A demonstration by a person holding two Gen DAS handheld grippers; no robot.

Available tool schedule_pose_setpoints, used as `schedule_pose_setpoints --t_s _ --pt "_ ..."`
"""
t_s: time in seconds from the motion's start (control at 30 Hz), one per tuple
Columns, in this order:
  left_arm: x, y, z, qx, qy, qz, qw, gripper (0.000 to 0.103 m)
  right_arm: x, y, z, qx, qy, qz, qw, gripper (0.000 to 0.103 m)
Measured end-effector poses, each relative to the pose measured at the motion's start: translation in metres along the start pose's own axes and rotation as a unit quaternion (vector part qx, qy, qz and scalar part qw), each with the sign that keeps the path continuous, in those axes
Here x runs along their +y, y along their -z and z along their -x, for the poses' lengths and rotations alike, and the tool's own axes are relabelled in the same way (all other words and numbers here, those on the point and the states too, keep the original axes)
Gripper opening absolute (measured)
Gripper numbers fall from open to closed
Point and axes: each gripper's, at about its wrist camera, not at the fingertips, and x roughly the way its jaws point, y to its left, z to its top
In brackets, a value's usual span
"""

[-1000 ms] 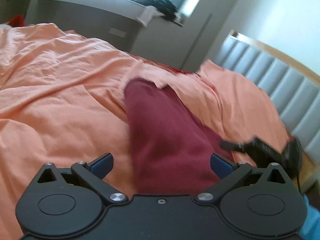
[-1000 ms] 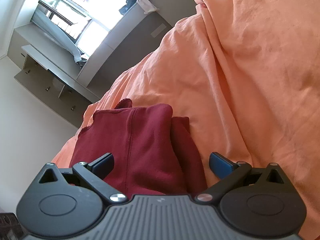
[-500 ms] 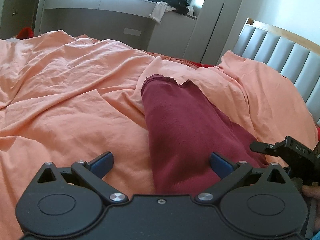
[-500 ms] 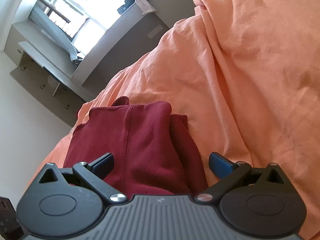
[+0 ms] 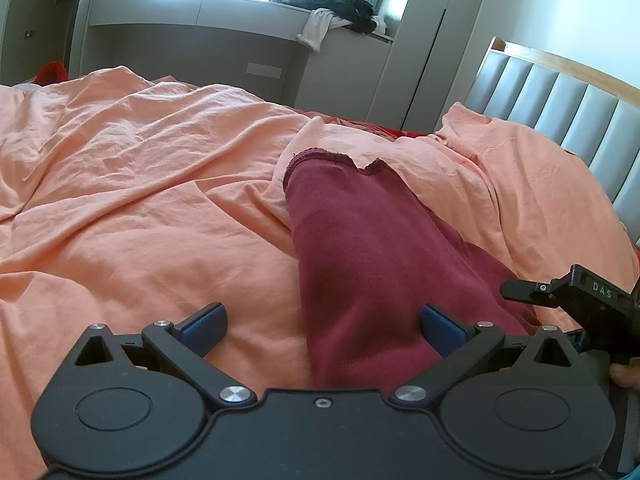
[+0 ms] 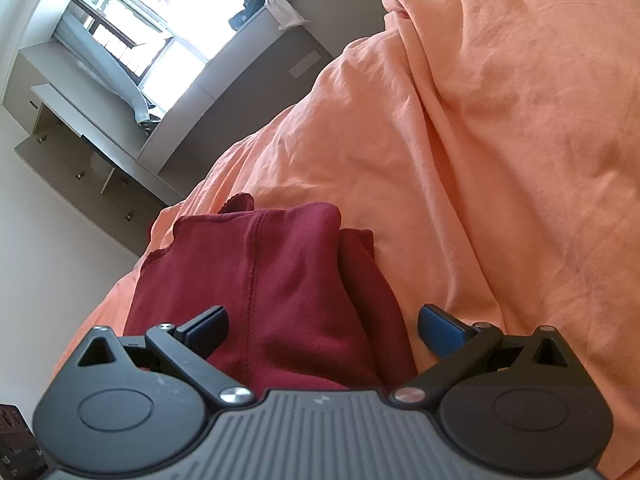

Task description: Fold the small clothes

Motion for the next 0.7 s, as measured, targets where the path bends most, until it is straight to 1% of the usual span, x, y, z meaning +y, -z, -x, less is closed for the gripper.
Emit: schedule_pose_setpoints --t_s 0.1,0.23,0.3,0.4,0.57,0.7 --pt "0.000 -0.001 0.000 0.002 0.001 0.001 1.0000 0.103 -0.001 0.000 0.001 -0.004 -0.008 -0.007 1.000 0.103" --pt "0.003 -0.001 0.000 0.007 0.003 0.004 1.0000 0.103 -0.006 -0.002 0.003 -0.005 -0.054 -0.034 0.998 0.103" --pt "0.005 -0.003 0.001 0.010 0.007 0.008 0.9999 0.103 -0.009 -0.003 0.003 -0.004 -0.069 -0.050 0.996 0.103" --pt "0.006 -0.004 0.002 0.014 0.017 0.011 0.9997 0.103 -0.013 -0.004 0.001 -0.004 -0.075 -0.066 0.995 0.103" --pt "0.009 -0.007 0.005 0.030 0.073 0.025 0.9966 0.103 -0.021 -0.005 0.001 -0.007 -0.087 -0.094 0.992 0.103" --pt "0.007 -0.010 -0.001 0.054 0.069 0.020 0.9960 0.102 -0.016 -0.004 -0.004 -0.002 -0.074 -0.084 0.994 0.103"
